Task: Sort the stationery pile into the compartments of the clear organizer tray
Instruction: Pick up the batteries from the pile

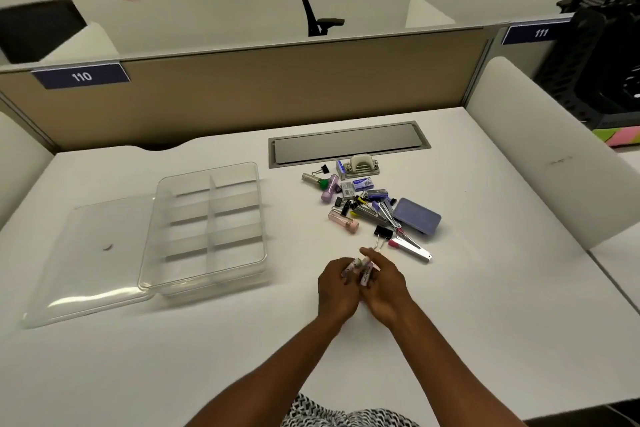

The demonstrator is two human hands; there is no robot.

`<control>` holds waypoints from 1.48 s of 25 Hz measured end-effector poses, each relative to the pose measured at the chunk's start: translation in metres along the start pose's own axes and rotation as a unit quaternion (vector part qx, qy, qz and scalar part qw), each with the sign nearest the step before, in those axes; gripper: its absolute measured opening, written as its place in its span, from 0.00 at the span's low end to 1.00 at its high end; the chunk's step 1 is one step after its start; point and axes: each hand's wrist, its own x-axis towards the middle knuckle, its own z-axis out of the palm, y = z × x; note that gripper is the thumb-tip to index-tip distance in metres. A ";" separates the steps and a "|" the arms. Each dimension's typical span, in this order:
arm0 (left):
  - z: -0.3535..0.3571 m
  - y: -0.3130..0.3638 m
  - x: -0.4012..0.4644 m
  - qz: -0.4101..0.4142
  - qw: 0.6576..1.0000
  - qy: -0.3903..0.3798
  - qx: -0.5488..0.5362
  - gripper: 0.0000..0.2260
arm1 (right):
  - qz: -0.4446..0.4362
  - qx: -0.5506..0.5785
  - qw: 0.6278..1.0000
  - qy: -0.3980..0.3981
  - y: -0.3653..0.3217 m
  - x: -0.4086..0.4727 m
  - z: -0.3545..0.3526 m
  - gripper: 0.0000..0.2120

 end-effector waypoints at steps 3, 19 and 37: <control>-0.004 -0.004 -0.008 0.040 0.997 0.045 0.051 0.11 | 0.044 0.007 0.999 -0.001 0.013 0.007 0.012 0.10; -0.174 -0.084 0.019 0.036 0.878 0.271 0.393 0.37 | -0.110 -0.574 0.749 -0.312 0.053 0.022 0.187 0.16; -0.180 -0.089 0.016 0.044 0.876 0.224 0.424 0.39 | -0.244 -0.870 0.278 -0.326 0.099 0.060 0.197 0.18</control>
